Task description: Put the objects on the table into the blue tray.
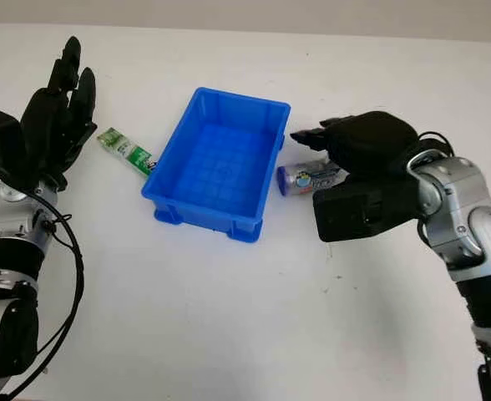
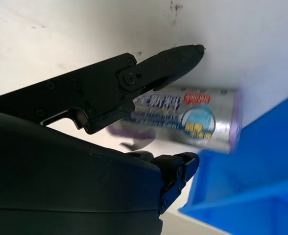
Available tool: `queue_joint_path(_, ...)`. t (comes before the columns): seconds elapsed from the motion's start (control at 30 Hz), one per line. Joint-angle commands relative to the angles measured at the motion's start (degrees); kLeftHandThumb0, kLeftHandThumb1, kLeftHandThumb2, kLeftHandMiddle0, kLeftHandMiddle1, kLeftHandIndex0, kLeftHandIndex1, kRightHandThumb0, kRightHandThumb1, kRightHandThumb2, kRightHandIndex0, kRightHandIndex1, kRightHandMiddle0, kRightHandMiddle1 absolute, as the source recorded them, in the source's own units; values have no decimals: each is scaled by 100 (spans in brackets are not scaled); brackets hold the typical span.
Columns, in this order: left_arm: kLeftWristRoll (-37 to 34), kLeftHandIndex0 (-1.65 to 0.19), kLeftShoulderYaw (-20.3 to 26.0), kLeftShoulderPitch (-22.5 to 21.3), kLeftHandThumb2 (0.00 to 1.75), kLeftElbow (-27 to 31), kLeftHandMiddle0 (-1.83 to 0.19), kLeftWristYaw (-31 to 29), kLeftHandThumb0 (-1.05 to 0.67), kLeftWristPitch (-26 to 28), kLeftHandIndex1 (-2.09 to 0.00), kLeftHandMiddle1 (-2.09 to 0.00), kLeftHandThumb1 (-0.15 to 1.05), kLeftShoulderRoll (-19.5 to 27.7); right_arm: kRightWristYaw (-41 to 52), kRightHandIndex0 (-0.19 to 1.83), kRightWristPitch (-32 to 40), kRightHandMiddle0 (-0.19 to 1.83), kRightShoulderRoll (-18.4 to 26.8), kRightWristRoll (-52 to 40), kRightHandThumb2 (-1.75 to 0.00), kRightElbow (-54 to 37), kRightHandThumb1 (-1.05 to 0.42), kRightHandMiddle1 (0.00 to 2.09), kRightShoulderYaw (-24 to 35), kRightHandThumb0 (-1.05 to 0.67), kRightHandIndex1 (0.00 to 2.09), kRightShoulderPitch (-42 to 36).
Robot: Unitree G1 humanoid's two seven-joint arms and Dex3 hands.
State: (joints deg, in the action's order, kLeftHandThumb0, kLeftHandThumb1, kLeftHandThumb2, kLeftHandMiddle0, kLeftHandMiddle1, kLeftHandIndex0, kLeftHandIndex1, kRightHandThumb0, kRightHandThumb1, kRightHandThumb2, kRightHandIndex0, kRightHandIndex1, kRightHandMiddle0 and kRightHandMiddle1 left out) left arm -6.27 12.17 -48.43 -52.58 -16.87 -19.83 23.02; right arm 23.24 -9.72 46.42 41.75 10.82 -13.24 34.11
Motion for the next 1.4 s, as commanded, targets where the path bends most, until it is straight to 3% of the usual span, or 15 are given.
queue_joint_path(0.0,36,18,-15,-23,58,14,17,8,-76,0,-5,-5,105,104,-236,44,-213,46,-53,3,-5,309,-91,12,-69,-60,16,77)
queue_joint_path(0.07,39,18,-7,-17,58,22,18,-2,-75,-8,-5,-5,105,112,-385,57,-350,53,-101,-32,-5,571,-90,14,-88,-58,22,122)
queue_joint_path(0.1,44,18,-7,-16,58,19,18,-11,-75,-21,-5,-5,105,119,-422,56,-381,57,-118,-32,-5,666,-89,14,-102,-58,56,146)
queue_joint_path(0.17,57,18,-11,-15,59,19,18,-10,-75,-23,-5,-5,105,125,-525,40,-460,64,-107,63,-5,824,-90,15,-174,-59,172,199)
queue_joint_path(0.2,56,18,-10,-15,59,23,18,-12,-75,-11,-5,-5,105,124,-623,42,-530,67,-96,110,-6,910,-90,16,-209,-59,190,221)
queue_joint_path(0.27,61,18,-9,-25,59,13,18,-3,-75,-10,-5,-5,105,115,-790,52,-645,71,-67,234,-5,1064,-89,29,-302,-58,204,281)
queue_joint_path(0.33,47,18,1,-35,58,-11,17,-8,-76,-29,-5,-6,105,99,-949,53,-760,53,-15,416,-5,1149,-92,92,-393,-57,208,331)
queue_joint_path(0.43,31,18,10,-45,57,-38,17,-4,-75,-37,-5,-6,105,71,-1536,75,-868,50,55,856,-6,1223,-97,176,-505,-64,209,344)
queue_joint_path(0.5,11,18,21,-44,57,-42,17,-9,-75,-40,-5,-6,105,53,-2005,89,-963,61,74,1016,-6,1300,-101,202,-509,-64,209,320)
queue_joint_path(0.67,34,18,-6,-66,55,-99,18,-28,-78,-61,-5,-5,105,45,-2429,92,-996,62,146,1154,-13,1366,-105,209,-434,-58,209,356)
queue_joint_path(0.87,37,19,-17,-127,56,-188,19,-80,-79,-69,-3,-5,105,47,-2077,94,-829,65,172,685,-14,1236,-105,209,-103,-52,209,435)
queue_joint_path(1.03,-19,19,20,-155,55,-219,19,-118,-79,-67,-2,-4,105,12,-1276,86,-224,65,257,278,-12,735,-105,209,262,-49,209,561)
queue_joint_path(1.13,-17,19,21,-130,54,-219,19,-125,-79,-86,-3,-5,105,13,-1286,90,133,66,340,451,-10,463,-105,209,409,-47,209,632)
queue_joint_path(1.23,-18,19,25,-110,54,-200,19,-107,-78,-88,-3,-5,105,2,-1653,94,404,70,277,615,-8,310,-105,209,538,-47,209,695)
queue_joint_path(1.37,-79,18,58,-88,53,-211,18,-141,-78,-92,-4,-5,105,-29,-2681,104,595,80,-208,566,-8,272,-105,209,695,-43,209,769)
